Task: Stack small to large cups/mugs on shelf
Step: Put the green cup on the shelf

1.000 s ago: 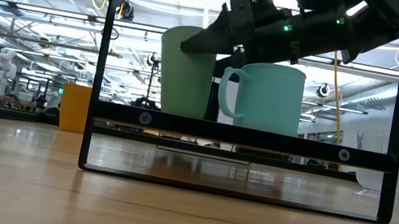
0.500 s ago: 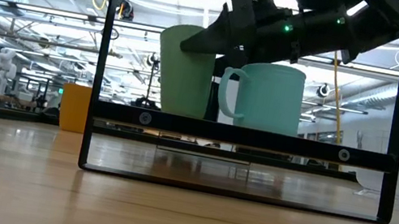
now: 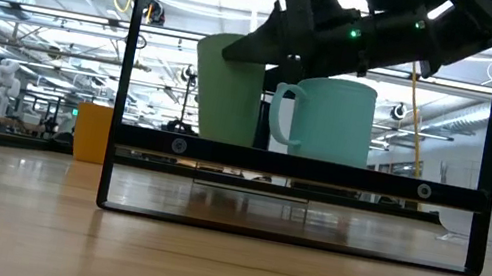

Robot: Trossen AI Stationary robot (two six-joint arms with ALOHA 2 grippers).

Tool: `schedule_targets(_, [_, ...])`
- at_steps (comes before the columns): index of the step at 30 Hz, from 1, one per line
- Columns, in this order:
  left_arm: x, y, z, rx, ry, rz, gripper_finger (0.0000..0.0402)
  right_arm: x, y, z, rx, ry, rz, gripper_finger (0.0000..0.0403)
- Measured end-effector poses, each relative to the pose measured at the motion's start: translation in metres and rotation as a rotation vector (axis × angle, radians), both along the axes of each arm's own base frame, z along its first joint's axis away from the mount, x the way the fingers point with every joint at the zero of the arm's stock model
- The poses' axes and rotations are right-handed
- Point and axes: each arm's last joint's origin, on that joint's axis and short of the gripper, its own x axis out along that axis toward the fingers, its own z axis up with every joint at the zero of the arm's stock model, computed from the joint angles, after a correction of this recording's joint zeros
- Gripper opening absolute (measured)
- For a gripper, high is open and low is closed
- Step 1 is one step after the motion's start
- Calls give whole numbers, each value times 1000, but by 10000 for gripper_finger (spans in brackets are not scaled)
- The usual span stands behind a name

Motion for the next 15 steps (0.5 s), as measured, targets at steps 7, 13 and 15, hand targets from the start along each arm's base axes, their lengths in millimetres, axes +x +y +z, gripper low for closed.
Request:
schedule_targets(7, [0,0,0,0,0,0,33,1,-1,3,4,-33,-3,397])
schedule_targets(13, [0,0,0,-1,0,-2,33,1,-1,2,47,-30,16,399])
schedule_targets(15, [0,0,0,-3,-1,-4,33,1,-1,0,56,-13,21,399])
